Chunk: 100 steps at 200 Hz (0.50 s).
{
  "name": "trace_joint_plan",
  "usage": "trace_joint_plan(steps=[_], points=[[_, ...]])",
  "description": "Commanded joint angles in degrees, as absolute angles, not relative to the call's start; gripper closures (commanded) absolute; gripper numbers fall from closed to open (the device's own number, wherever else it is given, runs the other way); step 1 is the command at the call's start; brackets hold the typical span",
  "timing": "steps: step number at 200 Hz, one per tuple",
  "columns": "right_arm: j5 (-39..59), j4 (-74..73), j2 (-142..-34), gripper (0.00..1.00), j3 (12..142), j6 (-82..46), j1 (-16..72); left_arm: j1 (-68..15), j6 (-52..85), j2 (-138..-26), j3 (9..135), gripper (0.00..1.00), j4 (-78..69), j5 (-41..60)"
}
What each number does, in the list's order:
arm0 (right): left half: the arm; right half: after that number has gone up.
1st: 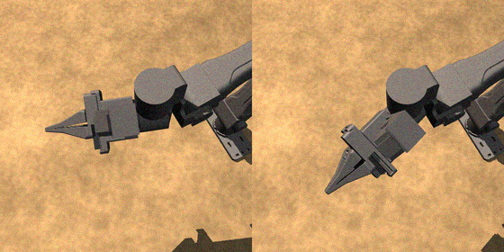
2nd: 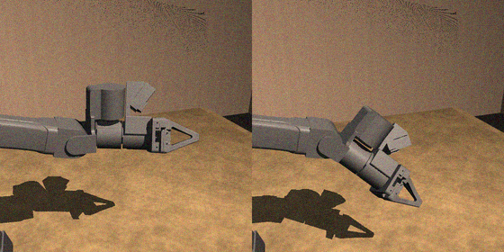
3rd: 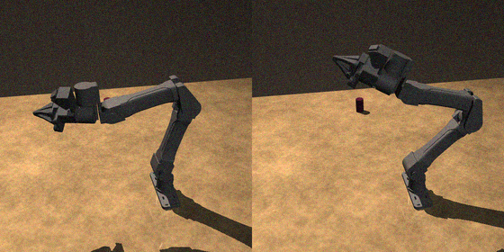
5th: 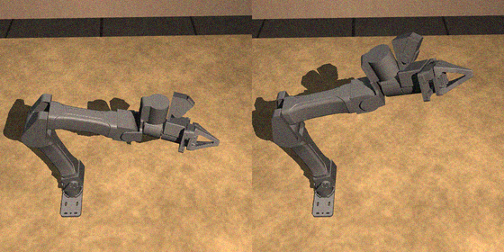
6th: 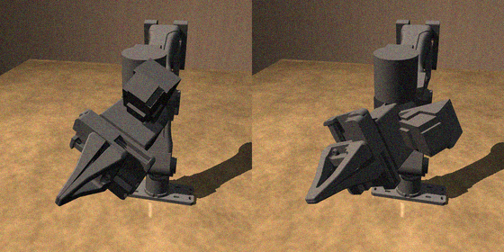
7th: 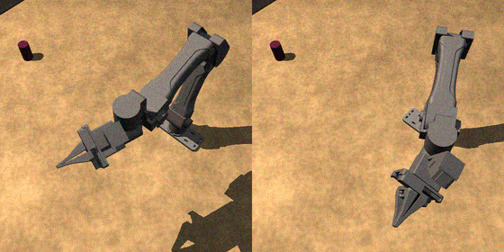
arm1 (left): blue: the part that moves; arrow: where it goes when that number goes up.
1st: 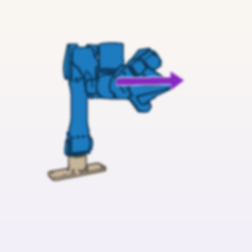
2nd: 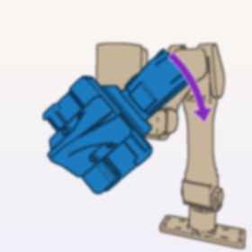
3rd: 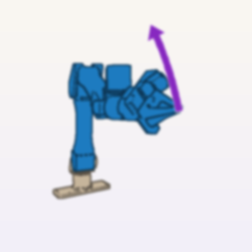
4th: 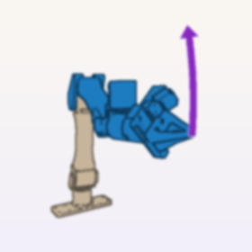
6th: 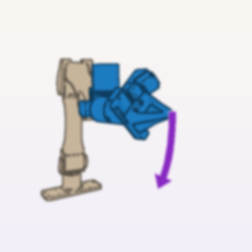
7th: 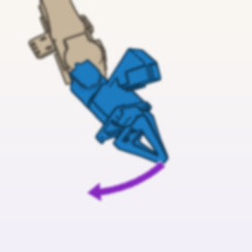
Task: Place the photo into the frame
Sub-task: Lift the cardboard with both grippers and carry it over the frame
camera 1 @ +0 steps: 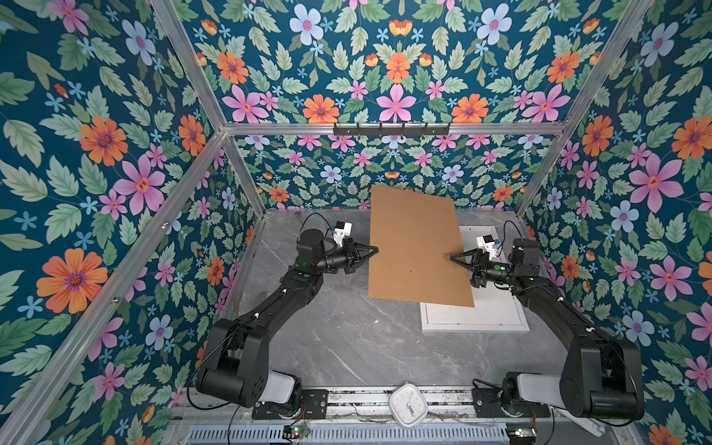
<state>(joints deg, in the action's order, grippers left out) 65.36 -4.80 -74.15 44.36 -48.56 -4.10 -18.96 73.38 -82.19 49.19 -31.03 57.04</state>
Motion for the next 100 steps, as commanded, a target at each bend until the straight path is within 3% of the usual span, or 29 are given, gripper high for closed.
trace_joint_plan(steps=[1,29,66,90,100], points=[[68.0,-8.5,-72.7,0.32,44.3,-51.7,-4.8,-19.2,75.2,-83.3,49.5,1.0,-40.6,58.4],[67.8,-6.6,-70.9,0.61,44.7,-51.6,-6.4,-19.3,74.7,-84.5,49.5,1.0,-40.4,58.3],[65.9,0.0,-69.0,0.77,46.6,-48.3,-7.2,-19.6,72.4,-86.1,49.5,0.9,-38.3,57.9],[65.2,3.5,-68.1,1.0,48.1,-46.9,-7.3,-20.2,70.0,-87.3,49.7,0.75,-35.7,56.5],[64.9,4.5,-67.9,1.0,48.5,-46.8,-7.6,-20.4,68.2,-87.6,49.9,0.61,-33.4,55.1]])
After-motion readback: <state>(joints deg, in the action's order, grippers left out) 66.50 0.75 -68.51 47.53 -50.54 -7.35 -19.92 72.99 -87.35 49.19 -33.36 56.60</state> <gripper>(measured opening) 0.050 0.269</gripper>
